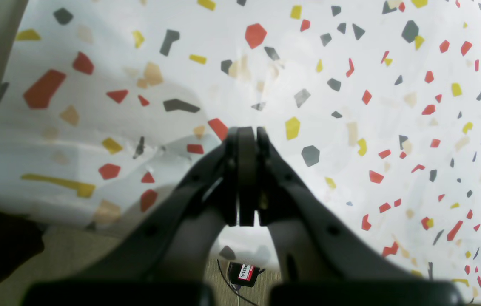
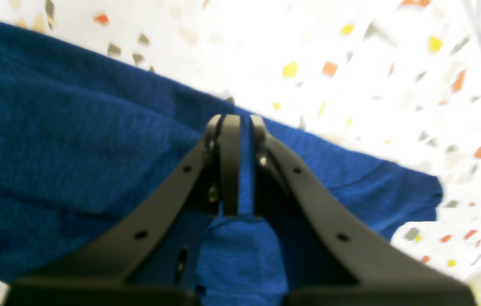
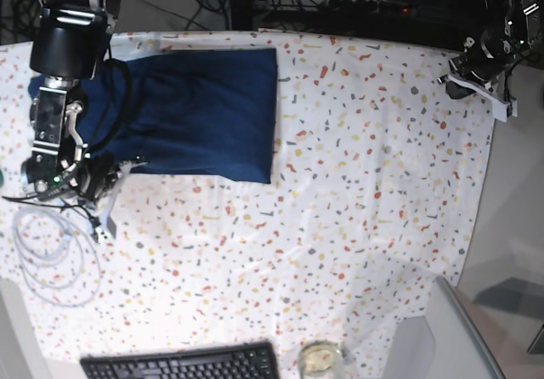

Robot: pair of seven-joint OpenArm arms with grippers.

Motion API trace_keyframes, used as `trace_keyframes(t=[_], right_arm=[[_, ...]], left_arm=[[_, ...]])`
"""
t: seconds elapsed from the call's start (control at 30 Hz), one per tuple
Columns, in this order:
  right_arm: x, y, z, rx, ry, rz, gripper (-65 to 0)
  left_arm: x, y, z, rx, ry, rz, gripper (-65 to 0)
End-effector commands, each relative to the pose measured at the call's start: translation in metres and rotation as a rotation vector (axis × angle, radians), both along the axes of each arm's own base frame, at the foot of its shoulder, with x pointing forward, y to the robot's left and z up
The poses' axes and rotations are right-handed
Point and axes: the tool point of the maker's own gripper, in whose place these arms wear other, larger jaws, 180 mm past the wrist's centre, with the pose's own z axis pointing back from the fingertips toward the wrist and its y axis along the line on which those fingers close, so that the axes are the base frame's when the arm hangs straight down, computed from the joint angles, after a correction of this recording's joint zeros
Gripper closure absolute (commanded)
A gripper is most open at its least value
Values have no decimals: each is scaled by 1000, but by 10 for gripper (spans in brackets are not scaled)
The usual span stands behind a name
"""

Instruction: Layout the t-shirt on the table in an organized manner, then fold the t-shirt properly

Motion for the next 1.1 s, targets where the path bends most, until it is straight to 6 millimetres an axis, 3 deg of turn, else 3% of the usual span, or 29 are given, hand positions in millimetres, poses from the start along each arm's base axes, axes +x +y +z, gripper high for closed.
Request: trace_keyframes(t=[0.0, 0.13, 0.2, 0.4, 0.5, 0.77, 0.83, 0.93, 1.0, 1.07], right_arm=[[13, -5, 11, -7, -40, -7, -20], [8, -10, 11, -19, -24, -15, -32], [3, -15, 16, -43, 0, -23, -69], [-8, -8, 17, -39, -5, -15, -449], [-9, -2, 10, -16, 3, -13, -503], [-16, 6, -12, 22, 48, -8, -479], [-16, 6, -12, 22, 45, -6, -378], [-14, 6, -10, 21, 39, -6, -122], [-11, 6, -7, 21, 31, -6, 0], [-9, 5, -6, 19, 28, -7, -23]], left_arm=[[7, 7, 10, 18, -32, -3, 0], [8, 7, 10, 18, -33, -3, 0], [8, 7, 10, 18, -33, -3, 0], [9, 8, 11, 19, -36, -4, 0], [9, 8, 11, 19, -36, -4, 0], [3, 15, 2, 18, -8, 16, 0], [0, 19, -2, 17, 8, 27, 0], [-2, 21, -6, 14, 17, 38, 0], [-2, 21, -6, 14, 17, 38, 0], [-2, 21, -6, 15, 16, 38, 0]])
